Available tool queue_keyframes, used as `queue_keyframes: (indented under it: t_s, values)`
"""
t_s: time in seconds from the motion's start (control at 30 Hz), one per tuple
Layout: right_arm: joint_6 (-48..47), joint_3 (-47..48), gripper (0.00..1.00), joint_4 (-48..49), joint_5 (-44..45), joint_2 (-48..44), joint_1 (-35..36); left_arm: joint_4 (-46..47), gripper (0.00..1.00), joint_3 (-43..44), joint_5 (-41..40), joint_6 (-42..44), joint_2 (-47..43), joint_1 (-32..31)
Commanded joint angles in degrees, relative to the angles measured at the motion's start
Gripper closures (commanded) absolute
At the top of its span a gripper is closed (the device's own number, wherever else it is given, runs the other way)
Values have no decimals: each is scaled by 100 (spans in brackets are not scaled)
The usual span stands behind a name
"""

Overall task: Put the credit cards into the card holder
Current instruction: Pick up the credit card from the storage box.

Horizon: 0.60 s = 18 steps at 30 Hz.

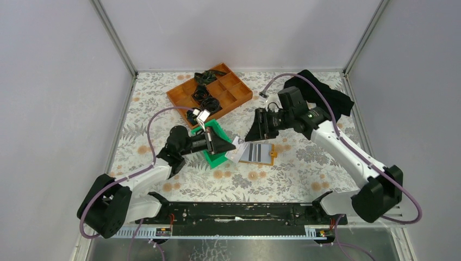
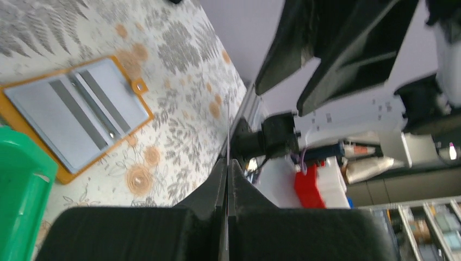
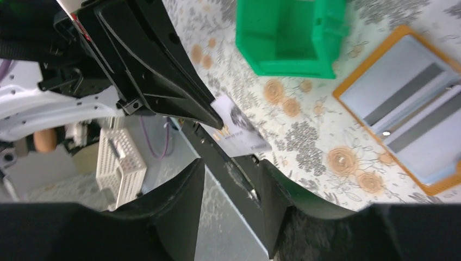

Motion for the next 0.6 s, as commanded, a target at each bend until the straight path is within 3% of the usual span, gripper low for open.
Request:
queue_keyframes:
  t_s: [0.0, 0.13, 0.57]
  values:
    - [478, -352, 51, 667, 1167, -689, -34, 895, 100, -203, -1317, -557, -98, -34]
    - [954, -966, 50, 1238, 1427, -1034, -39, 1300, 100, -321, -2120, -1010, -19, -158]
    - [1564, -1705, 50, 2380, 1433, -1050, -40, 2068, 100, -319, -3052, -1903, 452, -796]
